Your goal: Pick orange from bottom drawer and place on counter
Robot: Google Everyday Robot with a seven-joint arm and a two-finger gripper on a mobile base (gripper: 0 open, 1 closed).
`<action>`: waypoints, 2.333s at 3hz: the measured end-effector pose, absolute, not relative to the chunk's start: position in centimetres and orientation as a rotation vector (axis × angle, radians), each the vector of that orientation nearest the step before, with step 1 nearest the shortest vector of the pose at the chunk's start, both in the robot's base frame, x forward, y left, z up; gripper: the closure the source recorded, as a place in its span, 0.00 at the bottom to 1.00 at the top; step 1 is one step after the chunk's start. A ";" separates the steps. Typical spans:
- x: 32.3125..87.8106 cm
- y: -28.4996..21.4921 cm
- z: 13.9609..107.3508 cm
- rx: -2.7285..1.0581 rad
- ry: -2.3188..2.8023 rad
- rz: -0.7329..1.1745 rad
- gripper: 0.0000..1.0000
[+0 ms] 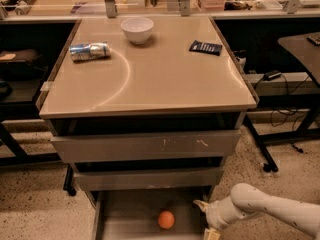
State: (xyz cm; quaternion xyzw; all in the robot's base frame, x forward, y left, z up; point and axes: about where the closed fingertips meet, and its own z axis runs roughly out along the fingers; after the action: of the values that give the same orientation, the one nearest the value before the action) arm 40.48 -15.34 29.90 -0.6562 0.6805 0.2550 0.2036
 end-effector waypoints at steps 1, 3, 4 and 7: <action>41.3 -15.1 27.5 -1.779 1.892 0.730 0.00; 44.8 -12.5 19.2 -1.560 1.827 0.856 0.00; 46.3 -11.6 16.5 -1.492 1.806 0.903 0.00; 50.2 -4.7 15.2 -1.566 1.634 0.991 0.00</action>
Offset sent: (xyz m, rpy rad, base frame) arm 0.0638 0.0229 -0.1289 0.2862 -0.0375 -0.1670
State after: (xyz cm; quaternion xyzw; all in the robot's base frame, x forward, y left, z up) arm 50.23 -4.73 15.17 -0.5986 0.6245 0.3787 0.3289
